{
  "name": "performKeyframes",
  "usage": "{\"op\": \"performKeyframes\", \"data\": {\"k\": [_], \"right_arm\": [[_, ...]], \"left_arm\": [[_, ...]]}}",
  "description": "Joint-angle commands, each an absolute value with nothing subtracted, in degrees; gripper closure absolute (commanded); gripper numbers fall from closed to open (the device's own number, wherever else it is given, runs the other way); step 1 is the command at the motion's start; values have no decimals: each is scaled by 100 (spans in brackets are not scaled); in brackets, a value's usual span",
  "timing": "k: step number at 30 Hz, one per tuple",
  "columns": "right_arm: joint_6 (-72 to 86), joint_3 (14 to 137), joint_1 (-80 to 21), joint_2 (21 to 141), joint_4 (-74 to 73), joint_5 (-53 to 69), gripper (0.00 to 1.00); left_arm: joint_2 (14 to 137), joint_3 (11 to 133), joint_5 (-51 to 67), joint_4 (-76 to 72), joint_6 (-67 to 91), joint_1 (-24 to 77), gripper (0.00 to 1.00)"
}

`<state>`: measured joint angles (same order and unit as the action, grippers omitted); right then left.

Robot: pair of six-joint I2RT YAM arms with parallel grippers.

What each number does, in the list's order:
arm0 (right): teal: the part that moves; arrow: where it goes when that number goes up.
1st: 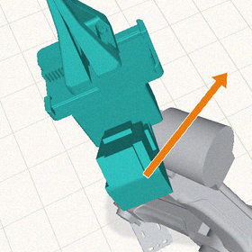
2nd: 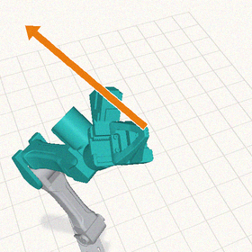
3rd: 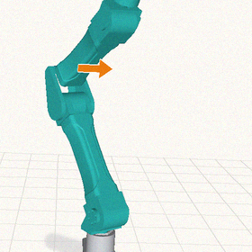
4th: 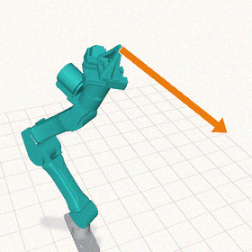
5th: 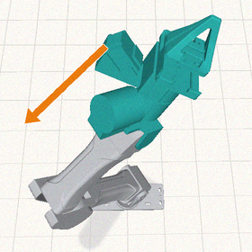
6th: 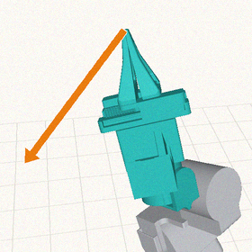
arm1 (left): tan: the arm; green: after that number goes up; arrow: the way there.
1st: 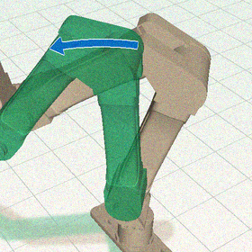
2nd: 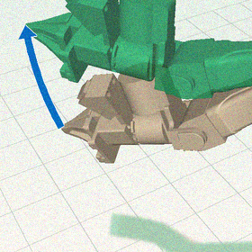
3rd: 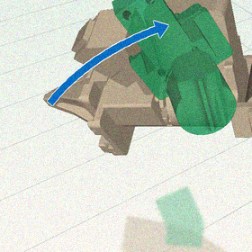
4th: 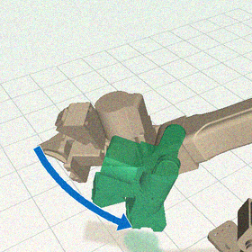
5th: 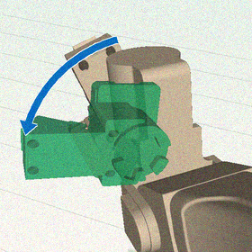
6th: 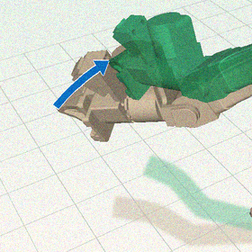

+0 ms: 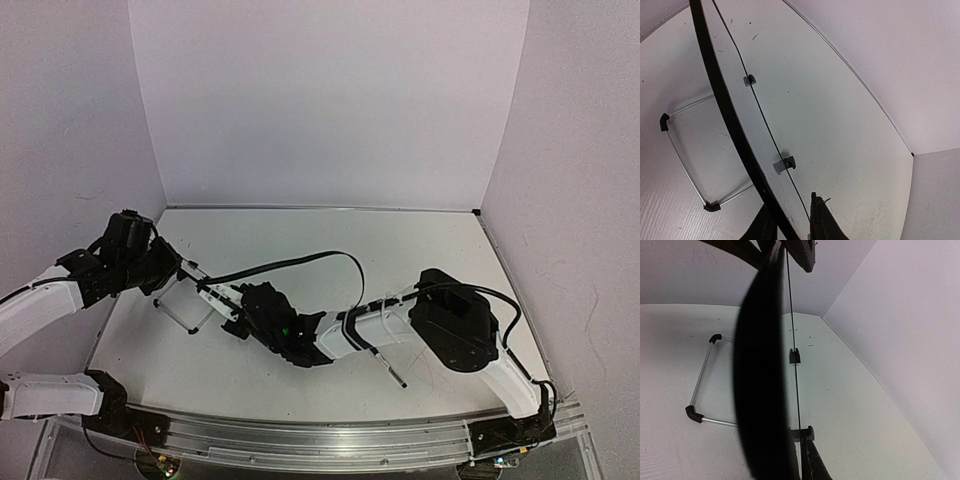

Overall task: Write a sentence on the whiteboard
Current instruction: Move the whiteboard stand to the center of the board.

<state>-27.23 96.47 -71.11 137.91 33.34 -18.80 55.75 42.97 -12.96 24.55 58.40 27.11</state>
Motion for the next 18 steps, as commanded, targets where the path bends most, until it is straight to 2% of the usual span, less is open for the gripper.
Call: {"op": "performKeyframes", "data": {"k": [1,12,18], "right_arm": [[-2298,9666,-7226,13790,3608,-2385,100],[-2200,9374,-7395,13371,3576,-3267,100],[-2051,9423,-7434,13360,3523,-3451,100]], "left_arm": [[5734,4099,-1326,2493,5560,2691,81],[6113,3767,-753,1653,5298,2690,90],[6076,3829,-819,1614,5063,2682,90]]}}
